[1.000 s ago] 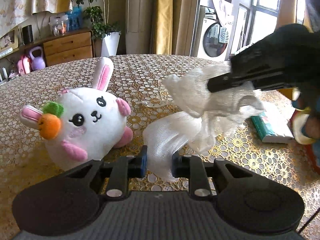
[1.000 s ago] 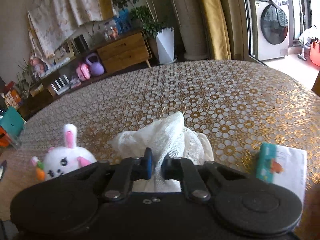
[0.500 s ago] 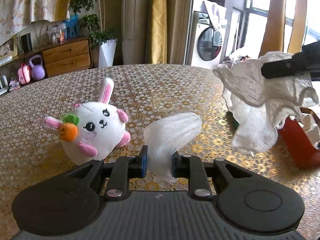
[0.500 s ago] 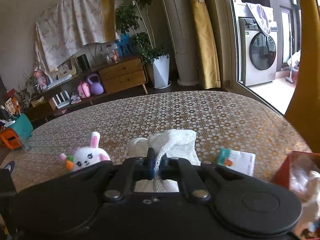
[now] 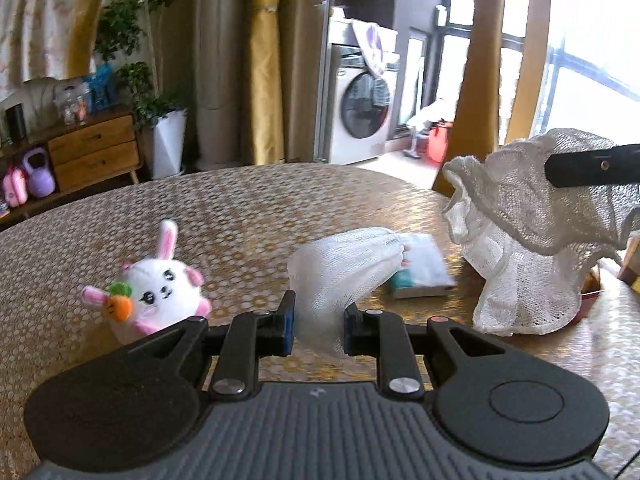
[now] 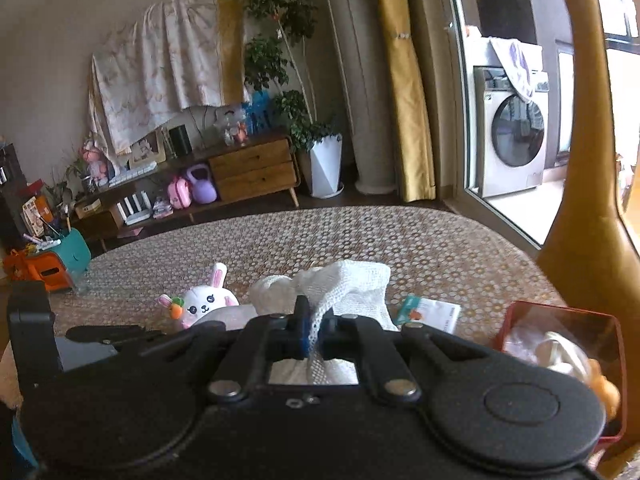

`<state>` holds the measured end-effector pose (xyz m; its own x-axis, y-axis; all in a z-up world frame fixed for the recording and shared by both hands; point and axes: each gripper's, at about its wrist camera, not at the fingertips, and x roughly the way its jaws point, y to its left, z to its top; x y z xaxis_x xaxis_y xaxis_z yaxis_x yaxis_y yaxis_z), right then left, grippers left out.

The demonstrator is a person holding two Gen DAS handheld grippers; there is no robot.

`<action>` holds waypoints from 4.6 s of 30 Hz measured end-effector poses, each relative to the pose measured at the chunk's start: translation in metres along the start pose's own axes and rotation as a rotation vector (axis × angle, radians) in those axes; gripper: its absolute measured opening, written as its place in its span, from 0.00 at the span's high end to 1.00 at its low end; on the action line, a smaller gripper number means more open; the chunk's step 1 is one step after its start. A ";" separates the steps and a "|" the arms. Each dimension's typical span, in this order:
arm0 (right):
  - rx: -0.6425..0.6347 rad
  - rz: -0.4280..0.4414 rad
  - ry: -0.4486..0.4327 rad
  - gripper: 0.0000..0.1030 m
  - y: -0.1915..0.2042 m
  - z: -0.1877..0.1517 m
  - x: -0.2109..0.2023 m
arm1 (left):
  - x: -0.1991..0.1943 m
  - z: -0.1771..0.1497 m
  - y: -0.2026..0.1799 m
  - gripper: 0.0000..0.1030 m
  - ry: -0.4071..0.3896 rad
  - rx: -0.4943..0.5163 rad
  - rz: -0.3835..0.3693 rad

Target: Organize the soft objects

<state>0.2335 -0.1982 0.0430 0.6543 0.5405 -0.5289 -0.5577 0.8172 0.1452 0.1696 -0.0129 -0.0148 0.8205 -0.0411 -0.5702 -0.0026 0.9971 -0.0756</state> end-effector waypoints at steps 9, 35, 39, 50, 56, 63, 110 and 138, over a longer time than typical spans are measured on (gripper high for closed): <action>0.015 -0.067 -0.069 0.96 -0.019 -0.003 -0.050 | -0.025 0.022 -0.046 0.79 -0.039 0.065 -0.103; 0.224 -0.234 -0.150 0.96 -0.151 -0.037 -0.086 | 0.040 0.059 -0.197 0.79 0.013 0.201 -0.214; 0.260 -0.237 -0.138 0.96 -0.170 -0.049 -0.073 | 0.063 0.064 -0.208 0.79 0.053 0.179 -0.226; 0.367 -0.280 -0.082 0.95 -0.212 -0.085 -0.029 | 0.131 0.064 -0.234 0.79 0.134 0.166 -0.204; 0.308 -0.329 -0.012 0.95 -0.212 -0.098 -0.004 | 0.165 0.066 -0.242 0.79 0.165 0.154 -0.208; 0.259 -0.349 0.041 0.92 -0.212 -0.105 0.012 | 0.197 0.061 -0.257 0.79 0.223 0.153 -0.251; 0.230 -0.431 0.062 0.56 -0.177 -0.090 0.011 | 0.131 0.067 -0.213 0.27 0.142 0.193 -0.326; 0.147 -0.364 -0.153 0.39 -0.055 -0.100 -0.082 | -0.005 0.025 -0.155 0.27 0.026 0.208 -0.314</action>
<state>0.1596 -0.3081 -0.0048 0.8699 0.2255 -0.4387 -0.2045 0.9742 0.0953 0.1800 -0.1654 0.0206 0.7480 -0.3462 -0.5663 0.3655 0.9270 -0.0840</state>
